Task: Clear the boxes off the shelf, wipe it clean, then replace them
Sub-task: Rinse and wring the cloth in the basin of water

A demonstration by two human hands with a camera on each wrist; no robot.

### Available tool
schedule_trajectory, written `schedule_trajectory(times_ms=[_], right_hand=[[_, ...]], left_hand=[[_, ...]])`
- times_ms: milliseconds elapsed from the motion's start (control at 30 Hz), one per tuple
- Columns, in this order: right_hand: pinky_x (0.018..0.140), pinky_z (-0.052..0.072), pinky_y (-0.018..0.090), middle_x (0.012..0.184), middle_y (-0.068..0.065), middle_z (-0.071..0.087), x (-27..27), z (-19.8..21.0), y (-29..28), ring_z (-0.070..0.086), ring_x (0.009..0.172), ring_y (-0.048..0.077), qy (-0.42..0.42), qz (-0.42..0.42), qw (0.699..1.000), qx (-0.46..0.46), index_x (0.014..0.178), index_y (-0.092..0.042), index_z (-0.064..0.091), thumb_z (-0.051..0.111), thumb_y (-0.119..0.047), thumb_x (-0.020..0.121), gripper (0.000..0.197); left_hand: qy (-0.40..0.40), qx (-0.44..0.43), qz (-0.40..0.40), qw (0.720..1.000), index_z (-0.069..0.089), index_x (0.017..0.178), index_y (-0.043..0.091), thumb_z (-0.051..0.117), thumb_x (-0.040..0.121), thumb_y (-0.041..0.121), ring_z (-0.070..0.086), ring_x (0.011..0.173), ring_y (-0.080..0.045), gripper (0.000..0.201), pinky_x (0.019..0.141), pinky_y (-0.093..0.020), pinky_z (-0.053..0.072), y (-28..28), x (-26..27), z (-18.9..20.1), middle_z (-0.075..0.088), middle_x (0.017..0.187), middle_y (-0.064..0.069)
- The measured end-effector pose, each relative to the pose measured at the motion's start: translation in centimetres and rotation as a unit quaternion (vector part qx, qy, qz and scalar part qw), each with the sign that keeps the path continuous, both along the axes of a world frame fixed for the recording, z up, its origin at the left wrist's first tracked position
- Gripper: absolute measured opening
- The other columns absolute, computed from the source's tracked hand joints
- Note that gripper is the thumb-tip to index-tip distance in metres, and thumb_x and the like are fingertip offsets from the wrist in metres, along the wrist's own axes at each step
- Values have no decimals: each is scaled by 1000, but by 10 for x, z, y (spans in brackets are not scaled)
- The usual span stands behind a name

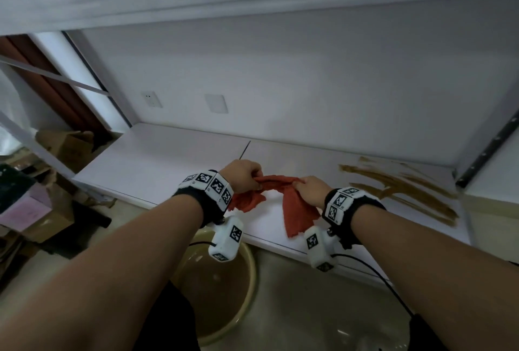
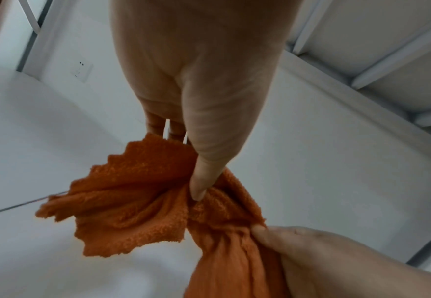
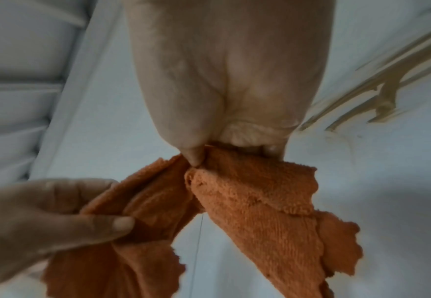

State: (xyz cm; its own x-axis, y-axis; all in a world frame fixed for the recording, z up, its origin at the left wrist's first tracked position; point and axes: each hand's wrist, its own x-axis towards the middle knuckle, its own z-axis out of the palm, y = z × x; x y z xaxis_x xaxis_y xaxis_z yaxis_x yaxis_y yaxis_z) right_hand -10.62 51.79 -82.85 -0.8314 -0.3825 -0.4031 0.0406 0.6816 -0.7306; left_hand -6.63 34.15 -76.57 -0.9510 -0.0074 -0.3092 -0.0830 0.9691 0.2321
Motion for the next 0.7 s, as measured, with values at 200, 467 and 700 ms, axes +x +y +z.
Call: schedule_trajectory(times_ms=[200, 467, 700], right_hand=[[94, 49, 46, 109, 18, 66, -1, 16, -2, 62, 94, 31, -125, -153, 957, -212, 96, -9, 64, 38, -29, 94, 33], [88, 53, 50, 111, 20, 66, 17, 6, 5, 65, 100, 35, -201, -284, 882, -319, 120, -2, 59, 41, -29, 95, 41], [73, 52, 35, 114, 20, 65, 17, -18, 0, 63, 97, 34, -251, -279, 857, -354, 118, -2, 59, 47, -35, 95, 42]], left_hand=[[-33, 192, -11, 981, 59, 116, 7, 61, 89, 13, 58, 100, -22, 28, 89, -30, 45, 38, 3, 4, 61, 108, -7], [-39, 270, 2, 962, 69, 112, 10, 50, 89, -3, 59, 88, -14, 33, 86, -21, 49, 40, 10, 1, 66, 106, -6], [33, 259, 102, 960, 42, 131, 17, 62, 82, 4, 49, 101, -20, 54, 84, -31, 46, 43, 1, -21, 40, 128, -5]])
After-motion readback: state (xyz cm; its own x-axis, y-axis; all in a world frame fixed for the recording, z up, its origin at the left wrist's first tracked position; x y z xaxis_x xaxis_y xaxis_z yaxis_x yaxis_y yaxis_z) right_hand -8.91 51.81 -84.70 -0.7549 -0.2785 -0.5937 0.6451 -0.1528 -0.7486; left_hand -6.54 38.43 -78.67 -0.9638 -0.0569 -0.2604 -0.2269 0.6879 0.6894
